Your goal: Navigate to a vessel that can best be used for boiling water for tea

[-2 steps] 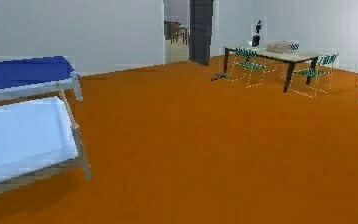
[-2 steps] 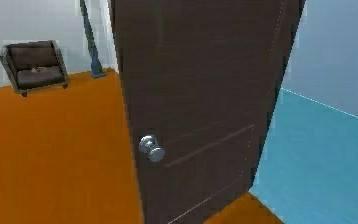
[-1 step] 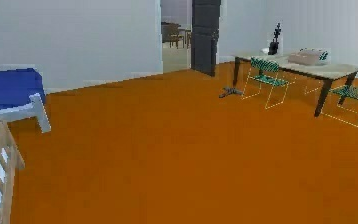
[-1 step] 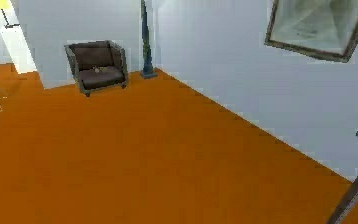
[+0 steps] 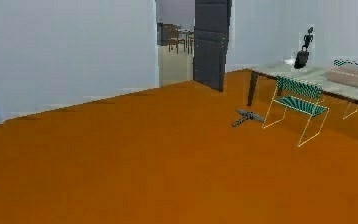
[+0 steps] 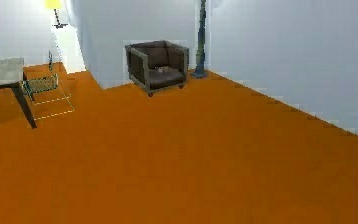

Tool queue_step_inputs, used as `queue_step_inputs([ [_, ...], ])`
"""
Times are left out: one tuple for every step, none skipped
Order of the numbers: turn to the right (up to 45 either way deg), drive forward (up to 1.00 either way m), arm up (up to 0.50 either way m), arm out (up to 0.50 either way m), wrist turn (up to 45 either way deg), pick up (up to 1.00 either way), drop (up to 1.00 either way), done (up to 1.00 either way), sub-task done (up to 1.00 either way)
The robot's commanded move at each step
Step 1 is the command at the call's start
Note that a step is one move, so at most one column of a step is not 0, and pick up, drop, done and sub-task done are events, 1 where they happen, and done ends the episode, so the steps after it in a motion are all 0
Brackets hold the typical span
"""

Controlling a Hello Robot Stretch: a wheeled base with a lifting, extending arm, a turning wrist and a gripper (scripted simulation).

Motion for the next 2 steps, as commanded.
queue_step_inputs([
  [0.0, 1.00, 0.00, 0.00, 0.0, 0.00, 0.00, 0.00, 0.00],
  [0.0, 1.00, 0.00, 0.00, 0.0, 0.00, 0.00, 0.00, 0.00],
])
